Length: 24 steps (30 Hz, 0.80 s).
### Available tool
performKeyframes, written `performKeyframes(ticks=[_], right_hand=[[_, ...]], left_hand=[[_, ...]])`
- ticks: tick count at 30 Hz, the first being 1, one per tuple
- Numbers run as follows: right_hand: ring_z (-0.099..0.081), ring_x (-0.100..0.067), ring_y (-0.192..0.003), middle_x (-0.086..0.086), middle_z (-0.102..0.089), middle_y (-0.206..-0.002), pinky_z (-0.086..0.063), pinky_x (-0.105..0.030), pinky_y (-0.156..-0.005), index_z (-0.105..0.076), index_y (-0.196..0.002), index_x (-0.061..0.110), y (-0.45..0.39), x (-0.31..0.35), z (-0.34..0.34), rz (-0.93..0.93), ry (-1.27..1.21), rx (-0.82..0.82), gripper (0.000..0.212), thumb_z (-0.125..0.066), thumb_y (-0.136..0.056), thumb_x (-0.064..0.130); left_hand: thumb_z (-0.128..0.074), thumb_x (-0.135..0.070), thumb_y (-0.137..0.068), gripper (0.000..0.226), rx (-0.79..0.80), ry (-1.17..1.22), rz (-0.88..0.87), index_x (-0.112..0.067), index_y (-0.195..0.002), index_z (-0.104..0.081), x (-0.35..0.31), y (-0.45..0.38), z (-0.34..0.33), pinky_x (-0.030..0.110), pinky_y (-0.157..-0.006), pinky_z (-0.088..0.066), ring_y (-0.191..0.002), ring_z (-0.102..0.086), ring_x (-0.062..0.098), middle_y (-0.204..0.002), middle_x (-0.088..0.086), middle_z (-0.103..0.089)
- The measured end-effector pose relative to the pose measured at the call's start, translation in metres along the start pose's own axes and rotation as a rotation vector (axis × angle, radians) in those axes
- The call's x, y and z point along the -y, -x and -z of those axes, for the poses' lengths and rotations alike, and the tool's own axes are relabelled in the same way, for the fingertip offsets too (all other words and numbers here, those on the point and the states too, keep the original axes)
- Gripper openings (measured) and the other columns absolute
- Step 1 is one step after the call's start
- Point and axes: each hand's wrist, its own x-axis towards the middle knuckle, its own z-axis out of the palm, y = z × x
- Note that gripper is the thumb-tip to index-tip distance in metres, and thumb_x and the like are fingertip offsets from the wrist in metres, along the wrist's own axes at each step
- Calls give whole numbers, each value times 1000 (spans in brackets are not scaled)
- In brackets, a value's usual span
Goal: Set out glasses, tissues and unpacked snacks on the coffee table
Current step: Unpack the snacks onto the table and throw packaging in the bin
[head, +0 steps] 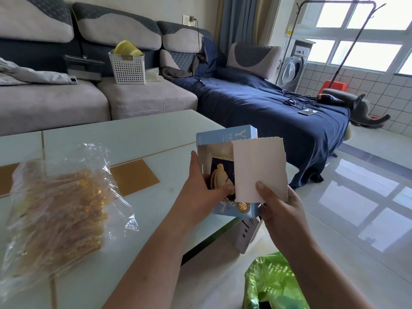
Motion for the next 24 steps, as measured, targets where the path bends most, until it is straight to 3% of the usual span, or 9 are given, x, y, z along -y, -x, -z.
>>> performKeyframes(ticks=[3,9,11,13,16,18,20,21,24], right_hand=[[-70,-15,-66,-2,-73,-73,-55,-27,-53,-74,-74,18,-1,1,0,0,9,2,26,-77,-50,27],[-68,-13,-63,1,-72,-71,-54,-28,-53,-62,-88,11,-5,0,-1,-10,-10,-16,15,-63,-73,11],[-69,-15,-68,-1,-72,-76,-57,-32,-56,-61,-91,10,-8,-1,0,-23,-51,-38,11,-58,-82,6],[-67,-20,-73,-6,-70,-82,-58,-38,-63,-61,-94,10,-12,0,3,-35,-76,-79,12,-58,-84,7],[-65,-25,-76,-10,-67,-90,-58,-36,-63,-60,-101,12,-19,5,12,-32,-192,-142,21,-60,-80,11],[-69,-23,-78,-7,-71,-90,-59,-37,-65,-61,-102,16,-21,10,17,-39,-273,-140,24,-60,-77,16],[-71,-20,-71,-4,-74,-82,-59,-34,-60,-66,-92,19,-21,17,21,-77,-316,-112,14,-54,-85,18],[-71,-19,-66,-3,-74,-77,-58,-31,-56,-69,-83,19,-21,19,23,-99,-340,-100,21,-50,-89,19],[-67,-15,-53,-1,-70,-64,-52,-21,-44,-66,-74,15,-18,25,22,-187,-329,-115,29,-45,-93,22]], left_hand=[[-77,-12,-70,99,-12,25,-78,-46,-142,-18,5,-3,0,36,-94,-52,-112,-61,11,-130,-4,-57],[-74,-8,-77,84,-163,112,-143,-58,-125,-27,0,3,-4,17,-79,-55,-102,-58,-5,-114,-17,-57],[-74,-13,-78,88,-271,140,-140,-51,-137,-21,-3,3,-2,14,-73,-54,-100,-59,-4,-109,-16,-56],[-78,-20,-74,91,-370,177,-144,-34,-145,-24,-4,1,5,24,-80,-55,-105,-61,7,-116,-6,-58],[-76,-17,-73,49,-396,459,-110,-14,-119,-58,-3,-5,21,30,-74,-56,-91,-69,16,-99,2,-72],[-65,-10,-82,13,-357,720,18,-15,-95,-65,-2,-7,29,25,-67,-55,-77,-70,13,-78,-1,-73],[-61,-7,-85,9,-363,878,136,-15,-90,-64,2,-7,34,29,-73,-54,-81,-68,15,-76,1,-72],[-60,-7,-86,9,-385,892,164,-14,-90,-62,4,-8,36,32,-76,-54,-84,-67,17,-79,4,-70],[-59,-8,-87,6,-396,775,210,-14,-88,-59,6,-7,32,34,-76,-51,-83,-60,21,-80,7,-60]])
